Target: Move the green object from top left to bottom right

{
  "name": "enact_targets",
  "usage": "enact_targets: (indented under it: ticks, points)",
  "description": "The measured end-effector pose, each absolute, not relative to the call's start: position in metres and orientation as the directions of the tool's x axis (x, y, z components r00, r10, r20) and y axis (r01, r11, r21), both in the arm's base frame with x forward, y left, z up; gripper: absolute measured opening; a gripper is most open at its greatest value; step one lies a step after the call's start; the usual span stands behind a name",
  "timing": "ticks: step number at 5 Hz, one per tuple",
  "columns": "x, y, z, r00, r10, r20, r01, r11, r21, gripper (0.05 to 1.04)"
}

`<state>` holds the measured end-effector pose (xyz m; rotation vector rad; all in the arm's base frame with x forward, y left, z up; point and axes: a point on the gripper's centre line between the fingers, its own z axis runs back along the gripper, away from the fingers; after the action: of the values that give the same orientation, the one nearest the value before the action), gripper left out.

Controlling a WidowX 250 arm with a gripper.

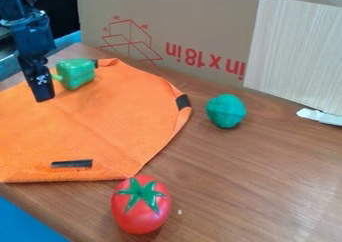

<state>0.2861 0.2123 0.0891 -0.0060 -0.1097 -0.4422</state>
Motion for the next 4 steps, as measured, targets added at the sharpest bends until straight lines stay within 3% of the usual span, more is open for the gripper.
enact_targets:
  ticks: [4]
  points:
    - [0.31,0.232,0.075,0.948,-0.315,0.047,0.313,0.948,0.057,1.0]
